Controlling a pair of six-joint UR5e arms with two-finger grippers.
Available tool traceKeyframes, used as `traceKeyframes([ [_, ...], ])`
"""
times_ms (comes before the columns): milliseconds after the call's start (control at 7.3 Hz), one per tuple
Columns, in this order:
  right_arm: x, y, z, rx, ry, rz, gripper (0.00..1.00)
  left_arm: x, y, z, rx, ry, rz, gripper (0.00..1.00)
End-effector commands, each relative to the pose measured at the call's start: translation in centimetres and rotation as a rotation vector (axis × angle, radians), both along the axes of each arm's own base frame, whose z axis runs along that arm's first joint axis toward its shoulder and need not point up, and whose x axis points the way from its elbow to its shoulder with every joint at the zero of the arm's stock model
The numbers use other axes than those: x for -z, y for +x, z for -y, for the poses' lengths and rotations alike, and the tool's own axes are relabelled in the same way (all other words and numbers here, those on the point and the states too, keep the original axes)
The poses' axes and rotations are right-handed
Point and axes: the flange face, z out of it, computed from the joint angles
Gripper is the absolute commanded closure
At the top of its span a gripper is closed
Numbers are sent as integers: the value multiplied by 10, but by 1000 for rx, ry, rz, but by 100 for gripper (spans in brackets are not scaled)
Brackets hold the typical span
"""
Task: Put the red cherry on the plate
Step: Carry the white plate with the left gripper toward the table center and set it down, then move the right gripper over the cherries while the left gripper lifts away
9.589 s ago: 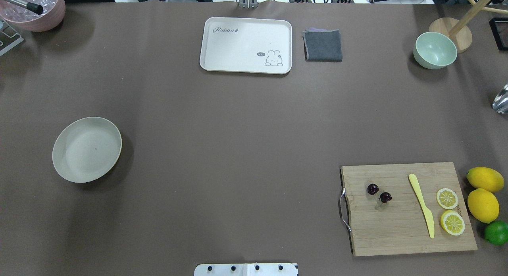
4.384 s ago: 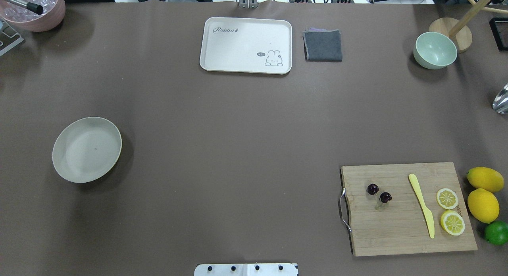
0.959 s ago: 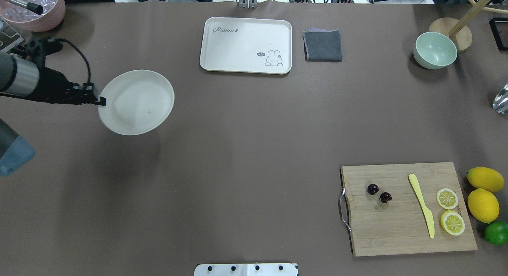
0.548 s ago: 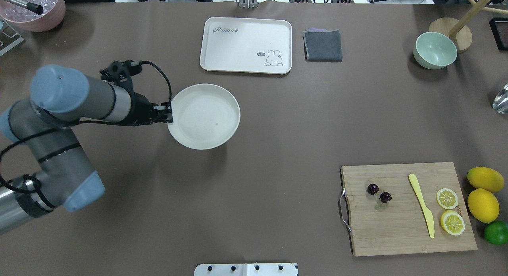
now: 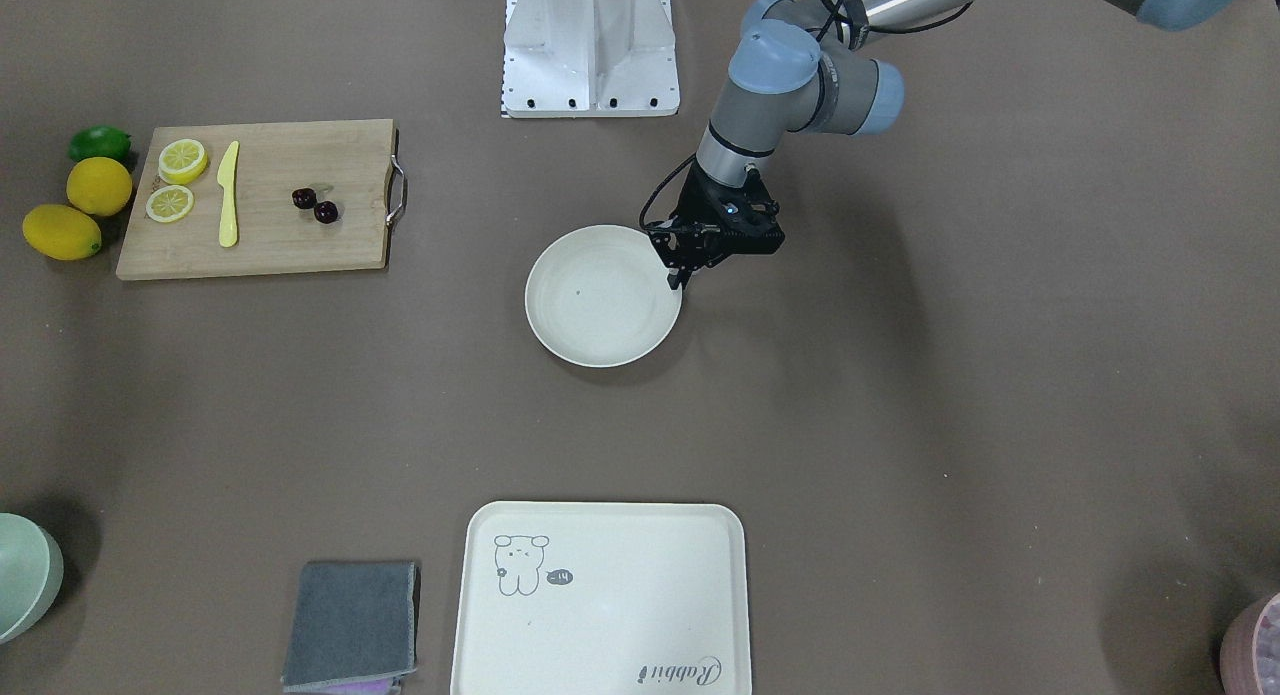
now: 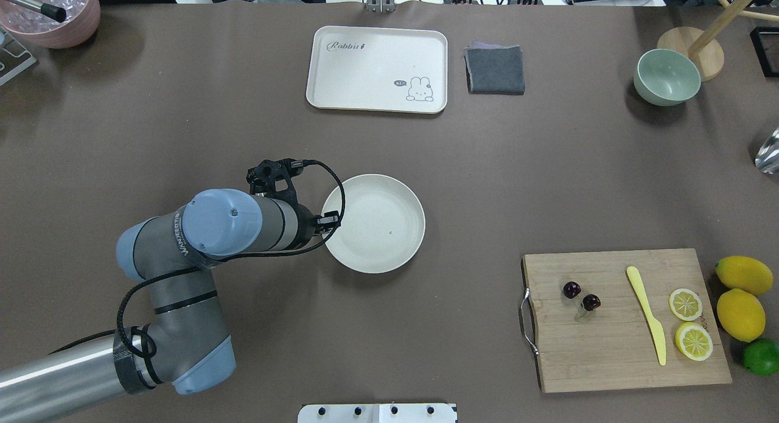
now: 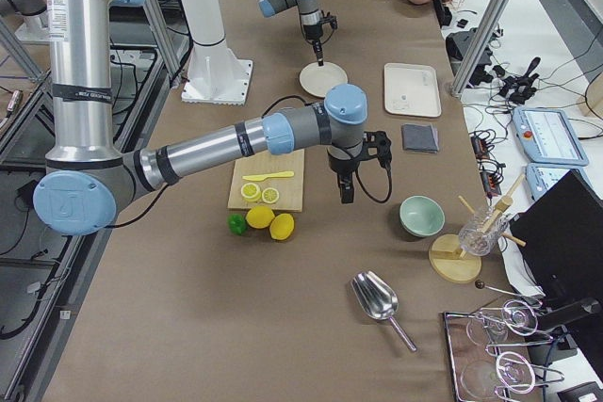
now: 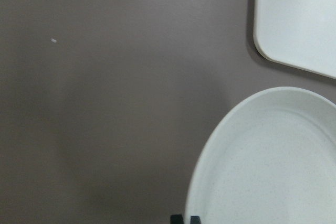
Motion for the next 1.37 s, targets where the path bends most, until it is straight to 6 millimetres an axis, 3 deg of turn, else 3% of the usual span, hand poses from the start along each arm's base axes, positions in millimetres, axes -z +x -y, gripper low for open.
traceKeyframes([
  [0,54,-60,10,1,-19,36,0,-2,1,-2,-2,0,3,27],
  [137,82,-94,10,-17,-39,39,0,4,-10,3,8,11,-15,2],
  [274,105,-134,5,-23,-47,28,0,15,-34,22,35,20,-33,2],
  [548,135,-208,-8,-34,-64,0,0,6,-99,70,6,43,-28,2],
  [685,140,-249,-22,-32,-50,-27,0,-3,-124,84,11,54,-18,2],
  [822,140,-272,-38,-16,-23,3,0,-10,-131,89,25,49,-6,2],
  [1096,128,-306,-73,45,-29,10,0,-14,-136,96,18,86,18,2],
  [1233,108,-315,-93,78,-19,5,1,-16,-141,101,24,93,24,2],
])
